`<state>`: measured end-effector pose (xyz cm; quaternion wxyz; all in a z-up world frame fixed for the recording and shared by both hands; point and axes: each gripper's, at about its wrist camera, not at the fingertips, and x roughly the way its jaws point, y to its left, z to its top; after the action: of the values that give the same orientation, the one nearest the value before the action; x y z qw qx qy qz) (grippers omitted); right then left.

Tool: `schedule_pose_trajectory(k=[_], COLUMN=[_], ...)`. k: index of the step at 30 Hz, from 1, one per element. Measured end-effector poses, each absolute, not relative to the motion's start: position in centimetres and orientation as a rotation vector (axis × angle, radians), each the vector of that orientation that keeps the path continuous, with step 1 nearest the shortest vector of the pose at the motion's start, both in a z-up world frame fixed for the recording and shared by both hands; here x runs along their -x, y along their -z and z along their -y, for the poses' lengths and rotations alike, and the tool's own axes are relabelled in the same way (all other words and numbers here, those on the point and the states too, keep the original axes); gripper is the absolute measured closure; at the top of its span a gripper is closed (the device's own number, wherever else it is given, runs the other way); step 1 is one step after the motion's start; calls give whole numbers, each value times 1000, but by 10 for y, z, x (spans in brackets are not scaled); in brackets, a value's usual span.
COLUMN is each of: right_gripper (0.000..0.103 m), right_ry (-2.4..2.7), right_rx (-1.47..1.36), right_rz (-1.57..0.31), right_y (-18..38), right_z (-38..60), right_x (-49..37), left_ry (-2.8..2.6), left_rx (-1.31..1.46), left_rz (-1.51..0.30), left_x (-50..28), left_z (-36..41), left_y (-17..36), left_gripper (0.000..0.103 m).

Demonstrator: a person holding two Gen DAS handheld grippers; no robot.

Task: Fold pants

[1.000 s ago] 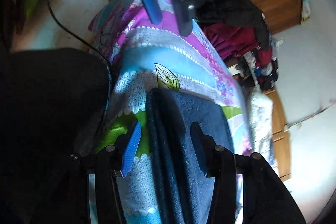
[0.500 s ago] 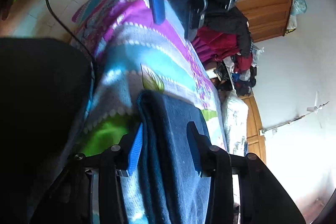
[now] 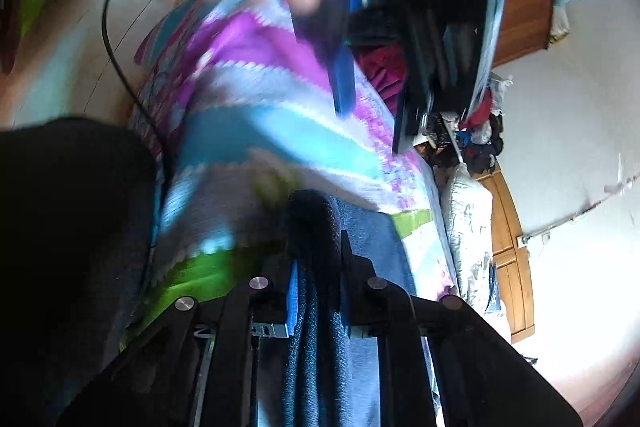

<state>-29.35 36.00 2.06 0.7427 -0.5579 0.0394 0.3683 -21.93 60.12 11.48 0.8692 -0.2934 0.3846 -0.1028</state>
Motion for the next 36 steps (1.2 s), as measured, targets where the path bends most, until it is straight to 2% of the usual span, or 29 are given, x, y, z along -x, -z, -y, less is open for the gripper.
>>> schedule_pose_trajectory(k=[9, 14, 16, 23, 26, 30, 33, 36], right_gripper=[87, 87, 87, 87, 87, 87, 87, 87], right_ry=[-804, -822, -829, -837, -789, -668, -534, -379], right_rx=[1135, 1079, 1037, 767, 629, 438, 267, 90], right_rz=[-76, -95, -116, -248, -304, -372, -424, -464], right_y=[-48, -62, -72, -131, -157, -178, -180, -176], right_z=[-343, -335, -330, -281, -236, -149, -62, 27], right_x=[289, 281, 279, 249, 232, 211, 207, 201], left_ry=[511, 546, 527, 462, 477, 552, 672, 793], left_rx=[703, 764, 752, 714, 705, 654, 605, 554], left_rz=[-1009, -1080, -1060, -933, -847, -775, -765, -789], left_x=[108, 82, 83, 102, 107, 106, 103, 101], left_z=[-593, -582, -584, -566, -532, -450, -358, -263], left_y=[-87, -68, -73, -127, -175, -235, -271, -283], left_gripper=[49, 52, 82, 90, 91, 90, 90, 90])
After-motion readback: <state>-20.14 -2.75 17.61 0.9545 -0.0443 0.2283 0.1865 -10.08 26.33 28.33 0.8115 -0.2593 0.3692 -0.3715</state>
